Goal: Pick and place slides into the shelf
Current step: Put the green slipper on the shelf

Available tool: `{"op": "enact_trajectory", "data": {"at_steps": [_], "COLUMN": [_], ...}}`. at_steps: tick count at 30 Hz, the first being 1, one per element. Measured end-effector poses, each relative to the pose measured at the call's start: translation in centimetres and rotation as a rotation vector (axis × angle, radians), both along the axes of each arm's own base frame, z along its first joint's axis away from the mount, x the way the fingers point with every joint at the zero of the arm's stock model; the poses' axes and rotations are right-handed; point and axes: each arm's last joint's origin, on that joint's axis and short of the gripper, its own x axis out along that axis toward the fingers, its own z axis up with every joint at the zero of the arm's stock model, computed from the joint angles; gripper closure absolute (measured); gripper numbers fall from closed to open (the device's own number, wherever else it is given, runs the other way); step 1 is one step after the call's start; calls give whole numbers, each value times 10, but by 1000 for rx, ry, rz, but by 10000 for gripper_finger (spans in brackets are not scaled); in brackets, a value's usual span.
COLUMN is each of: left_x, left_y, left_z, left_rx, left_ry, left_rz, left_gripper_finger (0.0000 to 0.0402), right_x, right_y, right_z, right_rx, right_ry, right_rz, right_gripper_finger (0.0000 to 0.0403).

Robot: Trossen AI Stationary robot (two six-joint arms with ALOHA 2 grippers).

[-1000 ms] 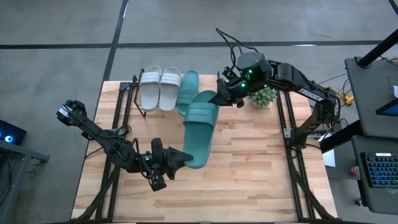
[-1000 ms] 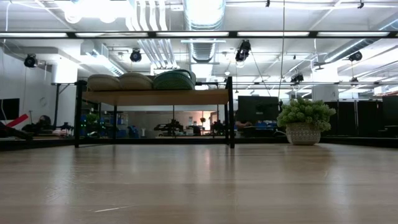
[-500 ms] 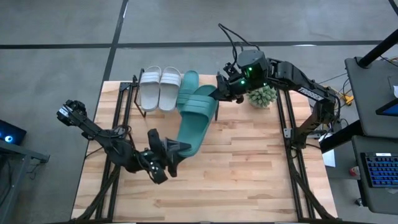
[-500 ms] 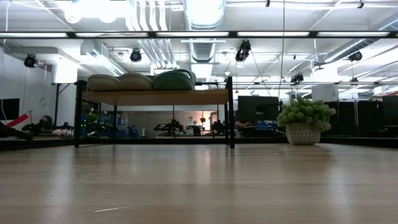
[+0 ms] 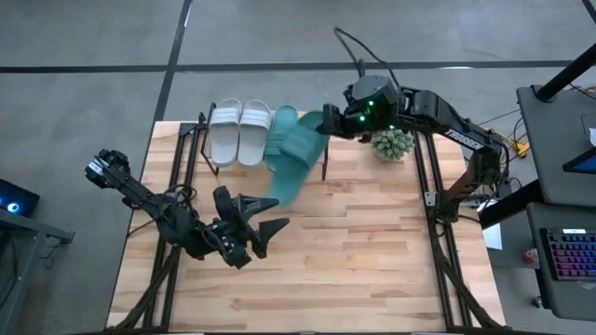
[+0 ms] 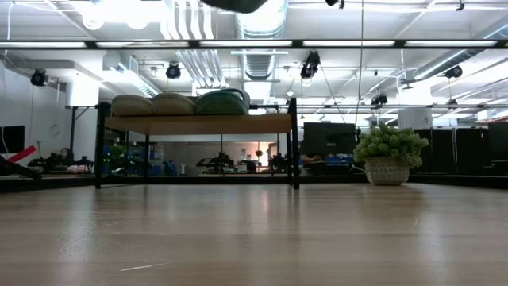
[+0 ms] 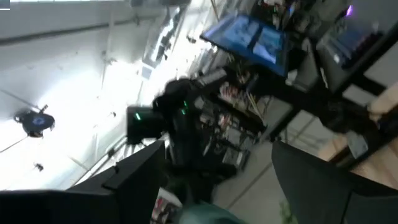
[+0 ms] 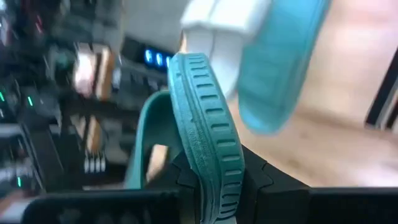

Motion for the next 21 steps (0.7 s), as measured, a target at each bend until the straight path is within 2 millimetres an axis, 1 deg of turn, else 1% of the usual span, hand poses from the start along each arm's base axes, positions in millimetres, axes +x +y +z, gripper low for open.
{"op": "enact_trajectory", "data": {"at_steps": [5,9,15,21], "left_x": [0,0,0,4], "left_y": [1,1,7,16], "left_z": [-1,-2,-3,-5], "left_rx": [-18,-28,-62,-77], "left_ry": [13,27,49,61], "left_rz": [43,78,180,255], "left_gripper_finger": [121,121,121,121], "right_x": [-4,-2,-1,-1], "right_y": [-2,4,28,57], "right_z": [6,5,8,12], "right_rx": [-64,-119,-243,-288], "right_ry": [-21,-13,-36,-121], "right_rz": [-120,-222,-432,-564], "right_gripper_finger": [361,361,361,361]}}
